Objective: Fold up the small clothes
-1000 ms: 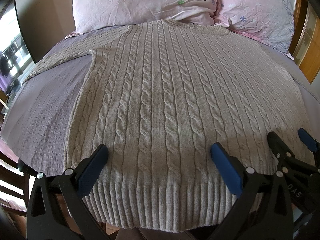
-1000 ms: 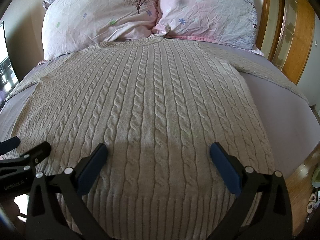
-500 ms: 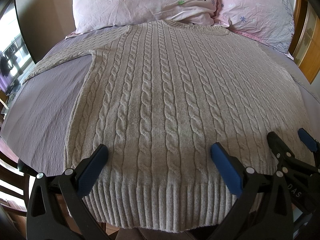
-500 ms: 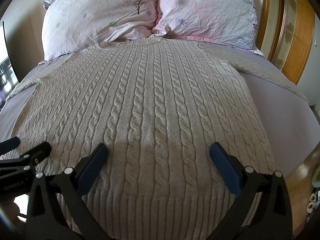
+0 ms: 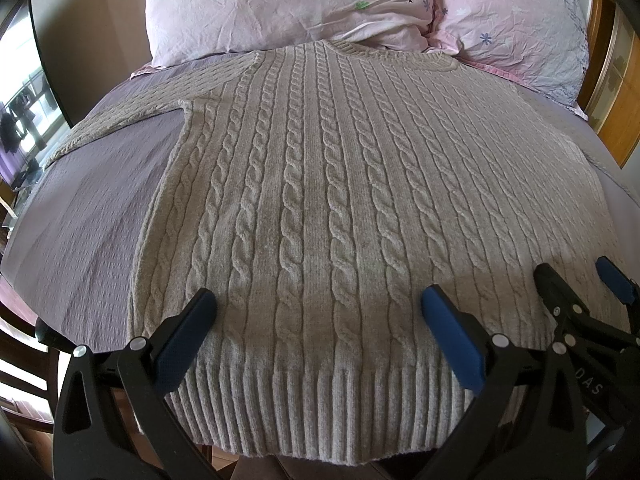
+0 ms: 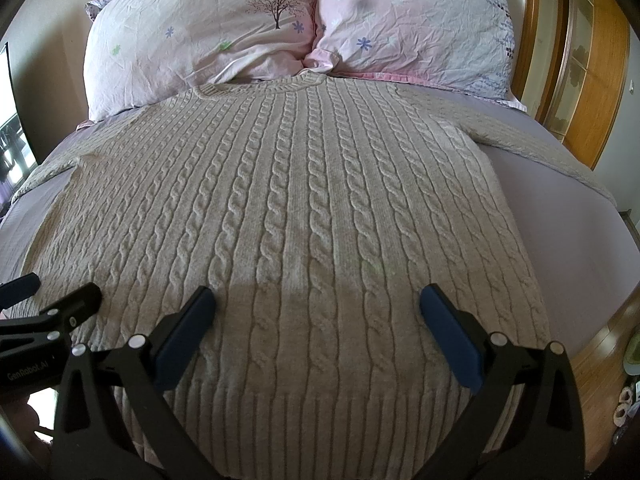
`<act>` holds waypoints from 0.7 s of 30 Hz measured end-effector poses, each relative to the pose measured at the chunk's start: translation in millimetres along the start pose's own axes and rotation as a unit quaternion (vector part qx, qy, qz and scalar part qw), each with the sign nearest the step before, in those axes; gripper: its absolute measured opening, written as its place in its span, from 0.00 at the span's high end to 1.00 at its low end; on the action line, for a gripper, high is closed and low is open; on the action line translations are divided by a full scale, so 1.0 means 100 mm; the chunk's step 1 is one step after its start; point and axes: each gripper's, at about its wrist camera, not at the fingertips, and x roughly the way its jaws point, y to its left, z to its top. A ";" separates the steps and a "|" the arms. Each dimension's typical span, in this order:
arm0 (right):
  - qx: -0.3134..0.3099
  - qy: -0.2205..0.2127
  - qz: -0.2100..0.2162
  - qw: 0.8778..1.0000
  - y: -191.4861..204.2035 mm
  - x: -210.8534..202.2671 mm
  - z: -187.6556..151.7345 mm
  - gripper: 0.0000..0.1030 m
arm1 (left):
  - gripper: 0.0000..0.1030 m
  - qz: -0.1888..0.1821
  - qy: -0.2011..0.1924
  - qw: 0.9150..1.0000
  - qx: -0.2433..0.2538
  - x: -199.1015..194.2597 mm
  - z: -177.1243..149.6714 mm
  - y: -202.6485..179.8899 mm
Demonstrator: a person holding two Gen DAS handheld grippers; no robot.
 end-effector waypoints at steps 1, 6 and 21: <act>0.000 0.000 0.000 1.000 0.00 0.00 0.00 0.02 | 0.01 0.000 0.000 1.000 0.000 0.00 0.00 0.00; -0.007 -0.001 0.004 1.000 -0.02 0.02 -0.01 0.02 | 0.01 0.000 0.000 1.000 0.001 0.00 0.00 0.00; 0.371 -0.051 -0.031 0.927 -3.51 0.10 0.87 0.20 | 0.01 -0.050 -0.107 0.993 0.026 -0.20 0.06 0.12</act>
